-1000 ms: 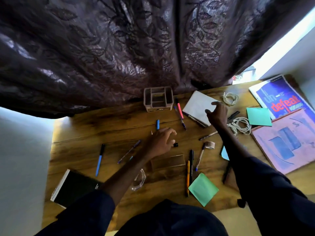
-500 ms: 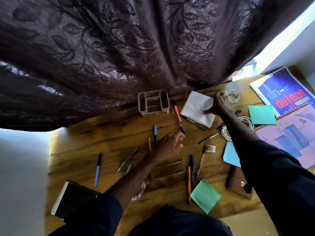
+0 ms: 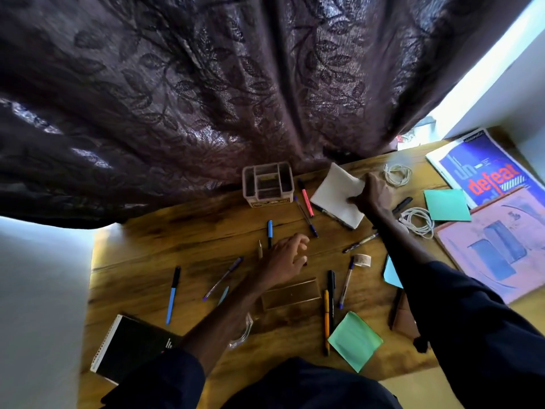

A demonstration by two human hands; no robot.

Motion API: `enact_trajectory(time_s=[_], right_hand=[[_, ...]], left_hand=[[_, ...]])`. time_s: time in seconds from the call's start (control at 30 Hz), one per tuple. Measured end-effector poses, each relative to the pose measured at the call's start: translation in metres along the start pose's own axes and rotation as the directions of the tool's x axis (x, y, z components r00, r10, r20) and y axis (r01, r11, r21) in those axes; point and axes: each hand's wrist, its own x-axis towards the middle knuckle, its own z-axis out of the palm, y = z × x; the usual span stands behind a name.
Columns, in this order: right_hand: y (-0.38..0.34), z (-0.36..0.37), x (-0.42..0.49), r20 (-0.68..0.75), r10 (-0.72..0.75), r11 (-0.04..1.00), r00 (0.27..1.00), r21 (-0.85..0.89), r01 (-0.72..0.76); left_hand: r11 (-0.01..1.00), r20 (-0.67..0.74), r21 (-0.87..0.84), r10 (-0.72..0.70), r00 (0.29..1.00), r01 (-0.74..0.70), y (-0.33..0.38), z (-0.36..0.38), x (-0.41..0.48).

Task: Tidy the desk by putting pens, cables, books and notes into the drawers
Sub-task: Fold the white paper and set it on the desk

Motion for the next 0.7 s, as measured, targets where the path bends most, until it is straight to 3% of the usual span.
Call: enact_trajectory(time_s=[0.13, 0.27, 0.43, 0.5, 0.57, 0.63, 0.7], right_hand=[[-0.009, -0.015, -0.028, -0.023, -0.010, 0.987, 1.000, 0.162, 0.014], [-0.033, -0.044, -0.075, -0.075, -0.135, 0.950, 0.988, 0.273, 0.151], [-0.054, -0.081, -0.142, -0.177, -0.312, 0.891, 0.934, 0.288, 0.352], [-0.056, -0.092, -0.158, -0.157, -0.403, 0.846, 0.902, 0.311, 0.433], [-0.055, -0.102, -0.171, -0.087, -0.505, 0.781, 0.859, 0.380, 0.497], [-0.054, -0.110, -0.185, -0.025, -0.527, 0.703, 0.850, 0.549, 0.452], [-0.050, -0.110, -0.198, 0.058, -0.483, 0.642, 0.874, 0.703, 0.308]], left_hand=[[0.999, -0.048, -0.043, -0.015, 0.999, 0.013, -0.008, -0.009, -0.015], [0.992, -0.171, -0.124, -0.048, 0.984, 0.027, -0.010, -0.024, -0.026], [0.916, -0.361, -0.401, -0.158, 0.919, 0.000, 0.004, -0.057, -0.038], [0.817, -0.339, -0.577, -0.237, 0.910, -0.003, 0.013, -0.072, -0.043], [0.622, -0.239, -0.782, -0.268, 0.933, -0.022, 0.018, -0.085, -0.049], [0.435, -0.110, -0.900, -0.190, 0.976, -0.017, 0.018, -0.093, -0.060], [0.329, -0.058, -0.944, -0.075, 0.995, -0.030, 0.018, -0.094, -0.075]])
